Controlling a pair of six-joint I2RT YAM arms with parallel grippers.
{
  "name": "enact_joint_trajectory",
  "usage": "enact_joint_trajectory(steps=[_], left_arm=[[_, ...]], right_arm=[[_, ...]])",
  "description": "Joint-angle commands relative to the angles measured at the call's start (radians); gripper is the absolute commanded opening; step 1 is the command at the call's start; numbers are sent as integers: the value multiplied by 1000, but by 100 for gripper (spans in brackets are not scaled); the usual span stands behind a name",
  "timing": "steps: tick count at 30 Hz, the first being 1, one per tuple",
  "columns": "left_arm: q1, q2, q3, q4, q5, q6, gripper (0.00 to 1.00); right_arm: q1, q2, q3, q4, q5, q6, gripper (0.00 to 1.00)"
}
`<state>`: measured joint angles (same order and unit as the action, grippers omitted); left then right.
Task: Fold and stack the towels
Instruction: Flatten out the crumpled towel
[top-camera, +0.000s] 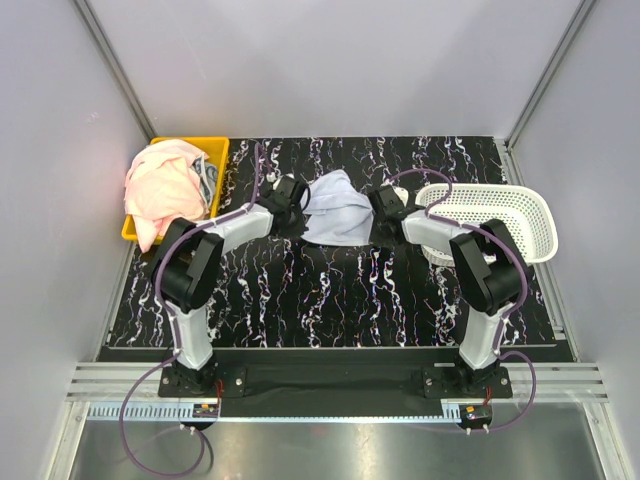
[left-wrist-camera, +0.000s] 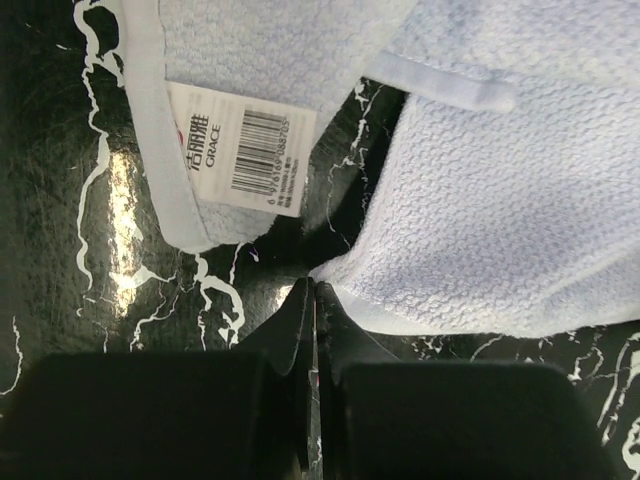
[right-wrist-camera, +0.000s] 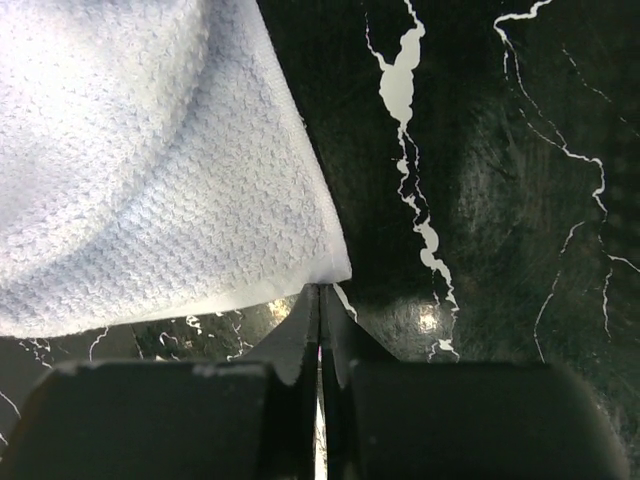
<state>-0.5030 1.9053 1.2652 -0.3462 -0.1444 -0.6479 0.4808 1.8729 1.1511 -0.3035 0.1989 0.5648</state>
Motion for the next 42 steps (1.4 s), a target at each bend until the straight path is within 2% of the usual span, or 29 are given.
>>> enact_joint_trajectory(steps=[1, 7, 13, 15, 16, 19, 25, 34, 42], left_arm=[[-11, -86, -10, 21, -32, 13, 0], [-29, -195, -12, -20, -34, 34, 0], [-51, -369, 6, -96, -40, 71, 0], [-51, -397, 17, -111, -44, 82, 0], [-51, -400, 26, -120, -44, 96, 0], [-52, -397, 11, -132, -43, 94, 0], [-80, -410, -151, -54, -32, 44, 0], [-141, -500, -352, 1, -76, -22, 0], [-151, -502, -400, 21, -84, -33, 0]], right_arm=[[12, -84, -5, -2, 45, -16, 0], [16, -233, 7, -66, 45, -42, 0], [33, -441, 100, -157, 43, -88, 0], [33, -463, 120, -186, 37, -95, 0], [32, -466, 136, -198, 36, -97, 5], [35, -445, 104, -223, 33, -83, 17], [80, -384, -45, -143, -33, -19, 30], [231, -247, -102, -65, -18, 58, 33], [263, -164, -103, -45, -10, 70, 39]])
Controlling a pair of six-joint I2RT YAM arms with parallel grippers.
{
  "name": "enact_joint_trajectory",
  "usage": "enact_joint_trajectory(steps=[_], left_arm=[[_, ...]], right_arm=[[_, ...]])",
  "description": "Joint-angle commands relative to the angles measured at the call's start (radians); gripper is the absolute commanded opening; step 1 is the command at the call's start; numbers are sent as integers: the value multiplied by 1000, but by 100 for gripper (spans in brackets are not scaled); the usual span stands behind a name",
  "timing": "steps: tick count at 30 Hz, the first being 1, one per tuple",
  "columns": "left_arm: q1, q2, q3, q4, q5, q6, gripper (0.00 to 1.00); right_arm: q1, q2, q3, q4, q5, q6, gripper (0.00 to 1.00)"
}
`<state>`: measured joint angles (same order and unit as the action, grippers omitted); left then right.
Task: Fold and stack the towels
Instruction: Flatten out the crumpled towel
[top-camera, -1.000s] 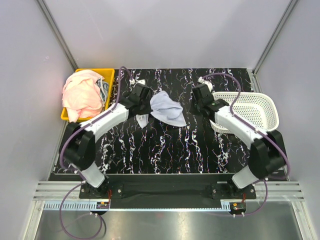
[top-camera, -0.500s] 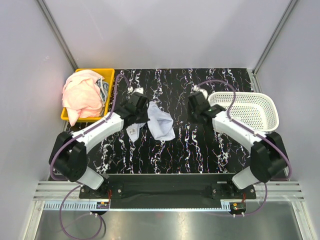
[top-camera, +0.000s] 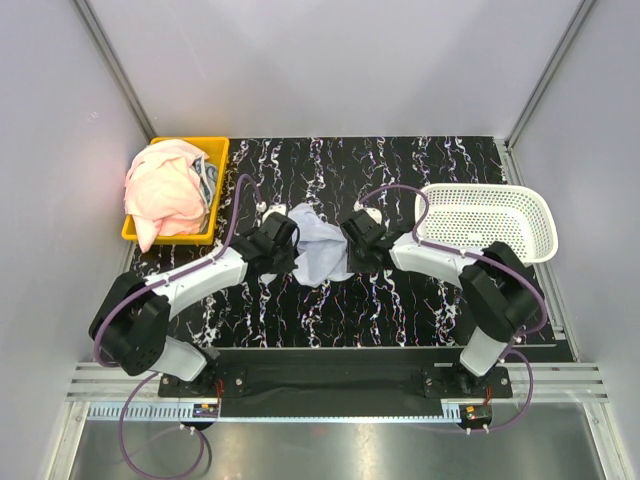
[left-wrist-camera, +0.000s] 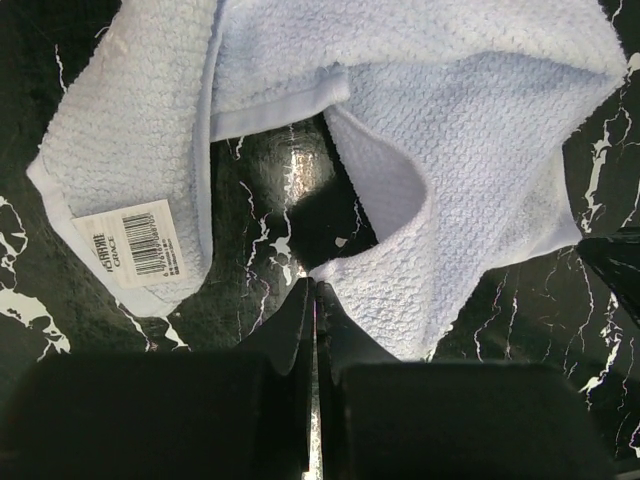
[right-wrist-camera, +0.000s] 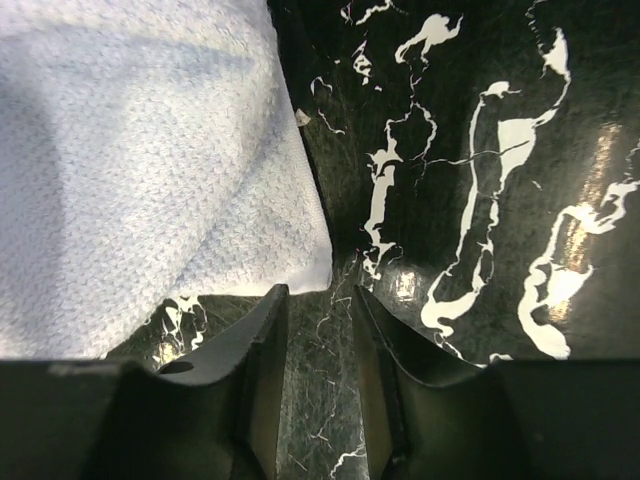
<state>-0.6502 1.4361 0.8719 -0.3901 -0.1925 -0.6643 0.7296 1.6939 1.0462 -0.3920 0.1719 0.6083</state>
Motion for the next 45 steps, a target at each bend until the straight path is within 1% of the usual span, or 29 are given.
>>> enact_joint_trajectory(steps=[1, 10, 13, 14, 15, 17, 20, 21, 23, 24, 25, 26, 27, 29, 30, 32, 34, 36, 37, 41, 45], left_arm=[[-5, -32, -7, 65, -38, -14, 0], [-3, -29, -10, 66, -36, -4, 0], [-5, -34, -11, 60, -38, -3, 0], [-5, -37, -11, 60, -39, -1, 0], [-5, -39, -11, 56, -41, 2, 0], [-5, -51, -10, 48, -42, 6, 0], [-5, -81, 5, 17, -35, 22, 0], [-3, -92, 12, 8, -33, 31, 0], [-5, -138, 27, -32, -24, 40, 0], [-3, -161, 50, -52, -19, 49, 0], [-5, -183, 68, -87, -15, 55, 0], [-5, -236, 85, -107, -9, 60, 0], [-6, -259, 131, -125, -8, 72, 0], [-6, -304, 185, -190, -9, 84, 0], [-9, -334, 253, -213, -7, 97, 0], [-8, -368, 321, -256, 7, 107, 0], [-11, -401, 421, -288, 25, 111, 0], [-11, -428, 478, -305, 34, 111, 0], [-12, -436, 531, -309, 44, 111, 0], [-15, -473, 634, -320, 70, 103, 0], [-16, -503, 705, -329, 93, 89, 0]], right_arm=[[16, 29, 2, 44, 18, 31, 40], [17, 84, 9, 81, 34, 45, 41], [17, 102, 9, 91, 31, 50, 38], [19, 105, 9, 90, 31, 53, 35], [19, 102, 6, 90, 32, 56, 27], [19, 89, 3, 79, 46, 56, 18], [17, 15, 3, 41, 67, 45, 2], [17, -38, 14, 25, 74, 38, 0], [19, -100, 28, -22, 89, 16, 0], [17, -168, 49, -39, 92, 10, 0], [19, -201, 64, -72, 106, 2, 0], [19, -235, 80, -91, 112, -17, 0], [17, -296, 118, -109, 118, -22, 0], [19, -353, 158, -148, 129, -48, 0], [19, -399, 202, -163, 127, -62, 0], [17, -434, 251, -179, 120, -88, 0], [19, -468, 334, -206, 115, -110, 0], [17, -491, 406, -226, 113, -122, 0], [19, -499, 429, -231, 113, -128, 0], [19, -522, 533, -237, 107, -154, 0], [17, -531, 606, -246, 75, -165, 0]])
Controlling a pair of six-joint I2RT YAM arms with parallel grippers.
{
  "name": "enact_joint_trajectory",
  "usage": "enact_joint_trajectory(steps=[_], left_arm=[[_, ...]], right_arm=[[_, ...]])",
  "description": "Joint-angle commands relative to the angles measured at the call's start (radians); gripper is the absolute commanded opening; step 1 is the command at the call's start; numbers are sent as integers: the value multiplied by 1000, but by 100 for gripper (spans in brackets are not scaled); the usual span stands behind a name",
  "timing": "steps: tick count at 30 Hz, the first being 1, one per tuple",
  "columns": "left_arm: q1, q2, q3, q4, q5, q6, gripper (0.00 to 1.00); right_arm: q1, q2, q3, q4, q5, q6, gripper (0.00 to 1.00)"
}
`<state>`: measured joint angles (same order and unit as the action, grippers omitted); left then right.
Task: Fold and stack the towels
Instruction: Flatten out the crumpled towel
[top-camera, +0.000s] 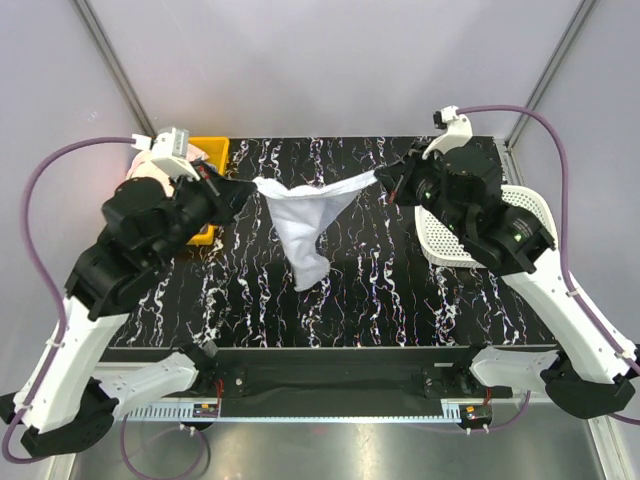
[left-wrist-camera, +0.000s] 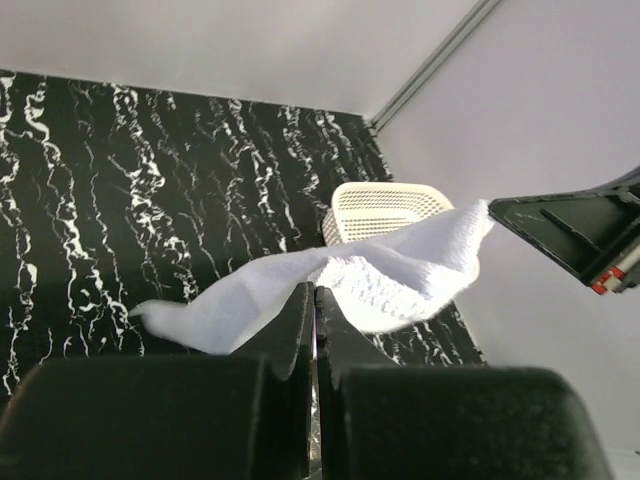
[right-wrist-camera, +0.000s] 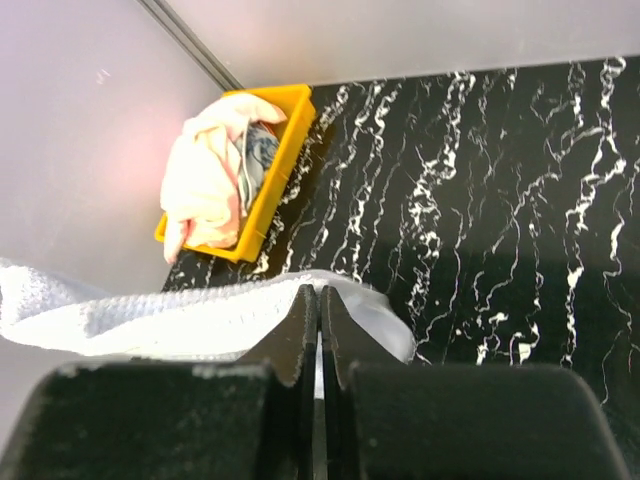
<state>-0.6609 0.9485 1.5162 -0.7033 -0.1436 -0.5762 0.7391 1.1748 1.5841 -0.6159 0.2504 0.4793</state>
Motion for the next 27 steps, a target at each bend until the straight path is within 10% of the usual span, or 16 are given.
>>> enact_joint_trajectory(steps=[1, 27], left_arm=[[-6, -22, 71, -21, 47, -1, 0], [-5, -30, 124, 11, 35, -44, 0]], right_arm=[[8, -10, 82, -24, -14, -36, 0], [14, 28, 191, -19, -76, -53, 0]])
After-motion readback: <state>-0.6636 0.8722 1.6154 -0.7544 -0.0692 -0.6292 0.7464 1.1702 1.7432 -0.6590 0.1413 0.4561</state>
